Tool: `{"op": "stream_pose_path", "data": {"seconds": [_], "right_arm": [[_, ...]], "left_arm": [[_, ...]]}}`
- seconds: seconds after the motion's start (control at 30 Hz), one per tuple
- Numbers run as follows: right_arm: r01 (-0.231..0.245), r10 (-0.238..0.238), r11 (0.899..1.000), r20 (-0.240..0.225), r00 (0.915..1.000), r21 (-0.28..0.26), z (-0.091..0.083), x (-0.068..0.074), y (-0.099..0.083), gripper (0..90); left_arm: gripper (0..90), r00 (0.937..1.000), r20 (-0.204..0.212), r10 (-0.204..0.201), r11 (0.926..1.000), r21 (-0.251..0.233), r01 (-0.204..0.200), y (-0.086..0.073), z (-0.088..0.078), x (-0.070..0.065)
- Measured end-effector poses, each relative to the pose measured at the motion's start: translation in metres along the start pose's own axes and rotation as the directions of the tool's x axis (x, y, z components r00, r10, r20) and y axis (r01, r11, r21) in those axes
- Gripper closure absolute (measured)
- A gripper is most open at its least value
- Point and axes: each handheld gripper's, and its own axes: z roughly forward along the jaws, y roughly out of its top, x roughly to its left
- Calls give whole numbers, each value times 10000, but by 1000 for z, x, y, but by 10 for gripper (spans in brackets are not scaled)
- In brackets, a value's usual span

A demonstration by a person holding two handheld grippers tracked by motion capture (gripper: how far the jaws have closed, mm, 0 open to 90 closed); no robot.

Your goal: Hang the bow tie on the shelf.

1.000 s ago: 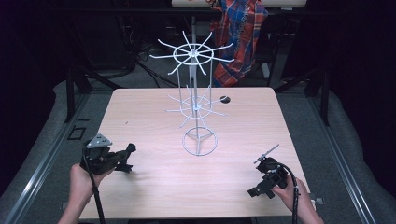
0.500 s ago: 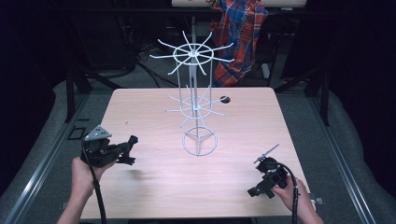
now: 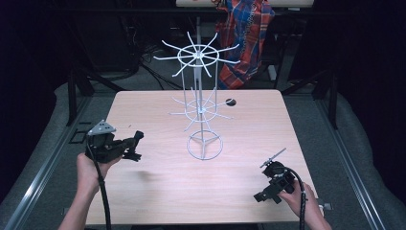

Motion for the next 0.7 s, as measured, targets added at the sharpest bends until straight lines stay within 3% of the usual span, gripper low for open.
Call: {"op": "stream_pose_path", "data": {"seconds": [0.7], "right_arm": [[-37,37,10000,-80,10000,-46,0,0,-1,90]], "left_arm": [[898,9986,498,-162,9995,-280,176,24,17,-1]]}}
